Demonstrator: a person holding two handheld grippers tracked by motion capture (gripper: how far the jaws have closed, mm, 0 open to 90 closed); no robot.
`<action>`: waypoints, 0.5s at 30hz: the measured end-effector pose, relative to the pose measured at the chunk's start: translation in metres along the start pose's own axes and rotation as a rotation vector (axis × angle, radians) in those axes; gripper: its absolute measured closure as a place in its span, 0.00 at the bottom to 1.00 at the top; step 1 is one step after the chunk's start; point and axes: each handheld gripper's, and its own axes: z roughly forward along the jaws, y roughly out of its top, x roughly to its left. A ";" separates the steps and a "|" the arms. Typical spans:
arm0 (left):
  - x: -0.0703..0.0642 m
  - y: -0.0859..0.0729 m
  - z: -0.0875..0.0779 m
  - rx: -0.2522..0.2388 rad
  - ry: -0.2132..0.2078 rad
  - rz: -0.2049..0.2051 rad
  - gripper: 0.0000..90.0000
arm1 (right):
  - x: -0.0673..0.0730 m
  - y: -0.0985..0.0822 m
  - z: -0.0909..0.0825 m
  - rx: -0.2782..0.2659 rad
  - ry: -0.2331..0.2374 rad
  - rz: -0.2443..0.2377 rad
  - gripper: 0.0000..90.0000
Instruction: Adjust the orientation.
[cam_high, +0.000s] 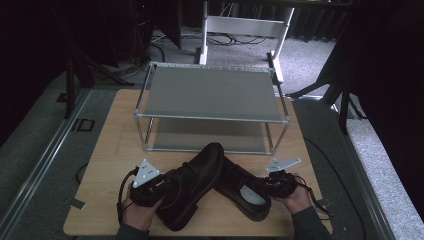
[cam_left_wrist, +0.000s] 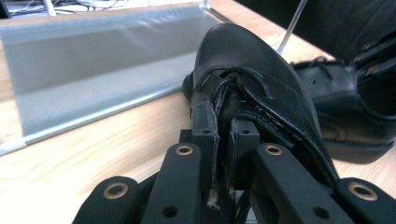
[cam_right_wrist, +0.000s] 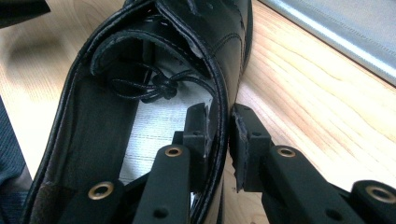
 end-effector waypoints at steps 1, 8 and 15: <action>0.000 0.003 -0.001 -0.007 0.002 -0.002 0.94 | 0.000 0.000 0.000 0.001 0.000 0.001 0.86; 0.000 0.022 -0.004 -0.024 0.016 0.019 0.94 | 0.004 0.001 -0.001 0.017 -0.002 -0.017 0.87; -0.004 0.040 0.001 -0.022 0.012 0.041 0.94 | 0.009 -0.001 -0.002 0.026 0.017 -0.025 0.86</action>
